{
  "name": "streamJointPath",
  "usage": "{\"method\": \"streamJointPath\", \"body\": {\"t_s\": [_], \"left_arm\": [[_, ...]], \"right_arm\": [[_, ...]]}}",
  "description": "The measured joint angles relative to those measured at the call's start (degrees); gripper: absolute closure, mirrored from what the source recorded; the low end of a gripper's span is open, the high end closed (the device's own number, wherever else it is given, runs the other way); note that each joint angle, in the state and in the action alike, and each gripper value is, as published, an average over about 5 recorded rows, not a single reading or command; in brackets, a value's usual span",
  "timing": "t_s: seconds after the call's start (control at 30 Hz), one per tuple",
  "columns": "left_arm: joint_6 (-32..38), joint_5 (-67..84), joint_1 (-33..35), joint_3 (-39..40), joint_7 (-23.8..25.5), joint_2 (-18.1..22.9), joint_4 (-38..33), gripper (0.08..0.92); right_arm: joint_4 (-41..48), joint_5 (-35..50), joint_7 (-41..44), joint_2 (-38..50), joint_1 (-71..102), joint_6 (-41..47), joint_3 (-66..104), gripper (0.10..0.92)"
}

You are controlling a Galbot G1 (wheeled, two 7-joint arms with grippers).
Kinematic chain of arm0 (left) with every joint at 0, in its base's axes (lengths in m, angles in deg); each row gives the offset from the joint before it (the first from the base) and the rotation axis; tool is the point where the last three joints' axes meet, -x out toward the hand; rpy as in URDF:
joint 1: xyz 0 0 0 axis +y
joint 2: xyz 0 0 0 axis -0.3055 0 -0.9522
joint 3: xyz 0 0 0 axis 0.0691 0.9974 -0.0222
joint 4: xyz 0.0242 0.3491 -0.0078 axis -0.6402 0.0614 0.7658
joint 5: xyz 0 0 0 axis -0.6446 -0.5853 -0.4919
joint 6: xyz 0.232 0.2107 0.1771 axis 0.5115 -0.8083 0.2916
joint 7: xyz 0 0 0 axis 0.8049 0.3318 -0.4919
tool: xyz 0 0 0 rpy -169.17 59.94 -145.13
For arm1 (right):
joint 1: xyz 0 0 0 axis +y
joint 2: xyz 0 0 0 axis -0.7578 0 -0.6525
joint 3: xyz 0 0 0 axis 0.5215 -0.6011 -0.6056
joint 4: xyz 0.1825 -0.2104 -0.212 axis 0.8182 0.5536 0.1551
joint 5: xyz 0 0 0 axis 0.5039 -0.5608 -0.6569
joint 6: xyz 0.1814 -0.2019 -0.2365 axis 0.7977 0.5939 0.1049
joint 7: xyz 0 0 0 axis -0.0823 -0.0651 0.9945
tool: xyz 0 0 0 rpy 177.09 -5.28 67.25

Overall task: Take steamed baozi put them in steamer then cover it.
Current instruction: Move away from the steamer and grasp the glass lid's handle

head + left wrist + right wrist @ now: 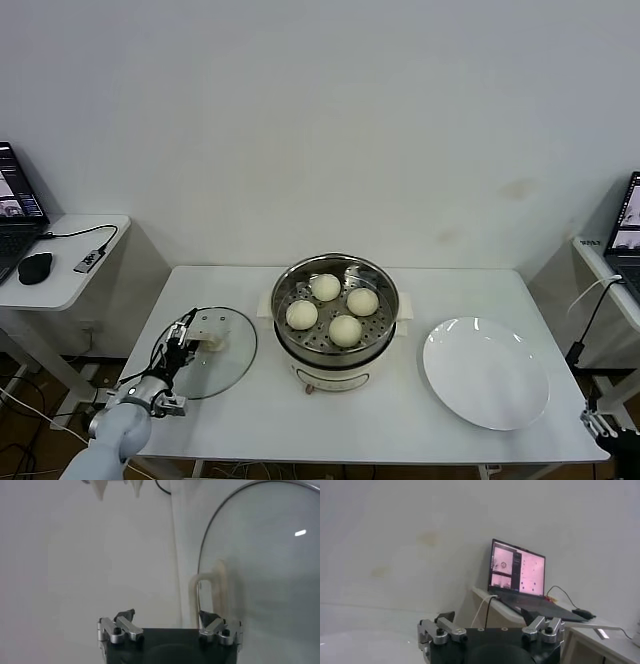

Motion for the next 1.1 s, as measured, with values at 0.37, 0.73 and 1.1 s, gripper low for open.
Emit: {"method": "streamJointPath", "body": {"t_s": [0.37, 0.73, 1.1], "left_arm": [[0.24, -0.05, -2.92, 1.29, -0.44, 1.02, 3.45, 0.235], [1.02, 0.12, -4.07, 1.48, -1.21, 1.31, 6.48, 0.545], [0.92, 2.72, -2.26, 0.3, -2.76, 1.2, 5.36, 0.84]], "right_arm": [[0.49, -0.44, -0.04, -0.14, 0.25, -0.39, -0.04, 0.203], [0.58, -0.88, -0.04, -0.21, 0.48, -0.58, -0.54, 0.203], [-0.12, -1.37, 0.22, 0.03, 1.06, -0.76, -1.61, 0.203]]}}
